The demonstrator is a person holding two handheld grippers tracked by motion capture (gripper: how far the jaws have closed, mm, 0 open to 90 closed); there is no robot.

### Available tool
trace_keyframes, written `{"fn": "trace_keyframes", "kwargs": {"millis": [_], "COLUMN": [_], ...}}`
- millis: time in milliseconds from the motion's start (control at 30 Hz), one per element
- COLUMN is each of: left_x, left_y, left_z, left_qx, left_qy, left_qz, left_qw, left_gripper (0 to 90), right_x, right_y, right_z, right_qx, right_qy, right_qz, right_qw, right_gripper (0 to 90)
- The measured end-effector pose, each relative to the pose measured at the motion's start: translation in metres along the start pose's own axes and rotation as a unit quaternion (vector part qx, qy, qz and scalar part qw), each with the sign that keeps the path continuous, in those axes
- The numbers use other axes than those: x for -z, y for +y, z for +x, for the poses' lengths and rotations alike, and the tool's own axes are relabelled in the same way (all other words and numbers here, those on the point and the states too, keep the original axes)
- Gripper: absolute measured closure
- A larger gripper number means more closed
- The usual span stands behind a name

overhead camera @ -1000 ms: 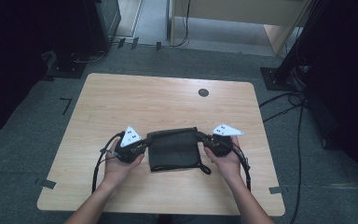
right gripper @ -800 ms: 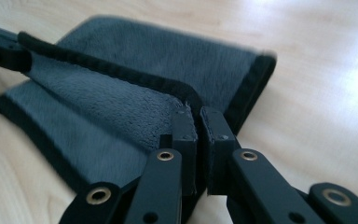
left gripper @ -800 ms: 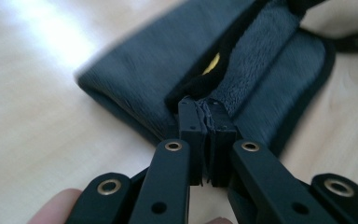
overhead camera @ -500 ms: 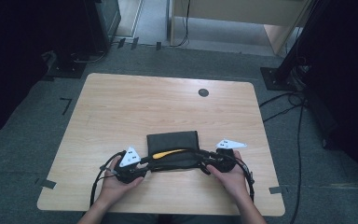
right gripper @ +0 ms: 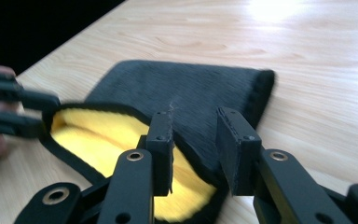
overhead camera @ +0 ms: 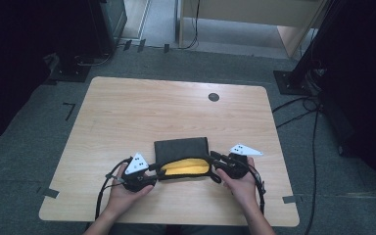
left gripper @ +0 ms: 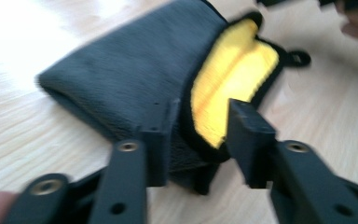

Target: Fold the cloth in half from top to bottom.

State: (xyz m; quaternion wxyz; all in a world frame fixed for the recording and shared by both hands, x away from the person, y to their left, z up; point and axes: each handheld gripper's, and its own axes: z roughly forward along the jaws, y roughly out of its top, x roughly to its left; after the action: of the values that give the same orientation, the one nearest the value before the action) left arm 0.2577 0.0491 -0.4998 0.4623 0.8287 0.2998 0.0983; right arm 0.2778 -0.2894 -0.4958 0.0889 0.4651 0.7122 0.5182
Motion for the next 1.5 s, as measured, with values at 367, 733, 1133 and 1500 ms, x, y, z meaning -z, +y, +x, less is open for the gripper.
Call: {"fn": "trace_keyframes", "kwargs": {"millis": [367, 733, 1133, 1500], "left_x": [0.004, 0.021, -0.011, 0.016], "left_y": [-0.01, -0.003, -0.007, -0.007], "left_z": [-0.002, 0.016, -0.004, 0.021], "left_qx": [-0.08, 0.014, -0.019, 0.061], "left_qy": [-0.006, -0.091, 0.067, 0.064], "left_qz": [0.047, -0.034, 0.058, 0.023], "left_qw": [0.9957, 0.9951, 0.9959, 0.9958], "left_gripper": [79.1, 51.5, 48.7, 33.6], "right_x": [-0.009, 0.016, -0.022, -0.007], "right_y": [-0.008, -0.002, -0.016, -0.002], "right_z": [0.009, -0.009, 0.012, 0.024], "right_qx": [0.06, 0.047, 0.07, 0.062], "right_qy": [0.034, 0.067, -0.097, -0.087], "right_qz": [0.071, 0.084, 0.107, 0.053], "right_qw": [0.9951, 0.993, 0.987, 0.9929], "right_gripper": [79.2, 65.9, 43.2, 42.9]}}
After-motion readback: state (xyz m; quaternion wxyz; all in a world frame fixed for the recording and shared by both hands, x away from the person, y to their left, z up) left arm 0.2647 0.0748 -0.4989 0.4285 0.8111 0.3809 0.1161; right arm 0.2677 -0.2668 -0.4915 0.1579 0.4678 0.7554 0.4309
